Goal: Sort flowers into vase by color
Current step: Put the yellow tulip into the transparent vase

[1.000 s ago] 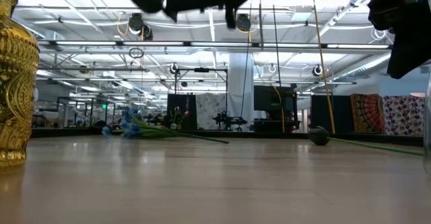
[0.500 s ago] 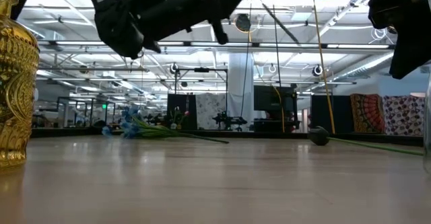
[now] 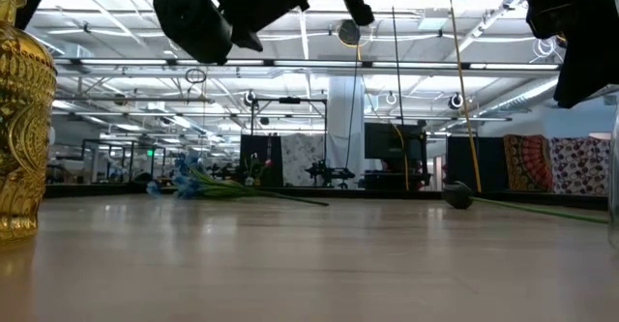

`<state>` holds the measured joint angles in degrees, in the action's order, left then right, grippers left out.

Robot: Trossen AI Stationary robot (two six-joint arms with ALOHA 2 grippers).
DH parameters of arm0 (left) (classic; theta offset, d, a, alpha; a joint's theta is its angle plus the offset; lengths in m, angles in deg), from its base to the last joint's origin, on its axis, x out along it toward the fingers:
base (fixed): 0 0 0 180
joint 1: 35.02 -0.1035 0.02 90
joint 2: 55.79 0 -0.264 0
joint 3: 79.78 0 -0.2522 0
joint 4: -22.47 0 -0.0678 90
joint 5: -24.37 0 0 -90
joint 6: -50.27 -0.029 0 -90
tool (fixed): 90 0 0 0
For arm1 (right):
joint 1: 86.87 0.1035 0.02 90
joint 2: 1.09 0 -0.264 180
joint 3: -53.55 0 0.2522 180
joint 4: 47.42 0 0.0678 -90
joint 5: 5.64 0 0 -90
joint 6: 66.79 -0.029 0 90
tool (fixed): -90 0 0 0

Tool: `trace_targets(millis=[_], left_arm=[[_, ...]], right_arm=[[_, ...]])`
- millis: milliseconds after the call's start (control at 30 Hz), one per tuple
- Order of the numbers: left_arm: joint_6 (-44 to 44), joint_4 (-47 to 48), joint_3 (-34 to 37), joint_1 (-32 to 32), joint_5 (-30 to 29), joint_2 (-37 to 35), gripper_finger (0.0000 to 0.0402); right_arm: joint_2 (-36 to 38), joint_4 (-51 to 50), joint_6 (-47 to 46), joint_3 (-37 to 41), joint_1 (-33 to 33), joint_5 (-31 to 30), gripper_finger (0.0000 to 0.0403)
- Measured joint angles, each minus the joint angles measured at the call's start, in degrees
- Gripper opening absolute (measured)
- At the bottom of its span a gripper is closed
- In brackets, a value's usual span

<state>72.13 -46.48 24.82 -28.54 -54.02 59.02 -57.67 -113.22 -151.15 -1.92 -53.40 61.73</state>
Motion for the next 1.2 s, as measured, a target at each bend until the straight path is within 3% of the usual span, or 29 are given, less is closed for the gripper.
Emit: trace_targets(millis=[200, 433, 933, 1200], left_arm=[[-0.9, 7.1, -3.6, 1.8, 0.1, 0.0, 0.0013], [-9.3, 16.4, -8.9, 3.8, 0.1, 0.0, 0.0013], [-10.3, 18.0, -18.6, 6.2, -0.7, 6.2, 0.0013], [-10.2, 26.4, -19.7, 6.8, -1.4, 6.8, 0.0013]], right_arm=[[0.0, 0.8, -0.1, 0.0, 0.0, 0.0, 0.0047], [0.0, 0.6, -1.5, 0.0, 0.0, 0.0, 0.0047], [0.0, 0.2, 1.2, 0.0, 0.0, 0.2, 0.0047], [0.0, 0.3, 3.3, 0.0, 0.0, 0.3, 0.0047]])
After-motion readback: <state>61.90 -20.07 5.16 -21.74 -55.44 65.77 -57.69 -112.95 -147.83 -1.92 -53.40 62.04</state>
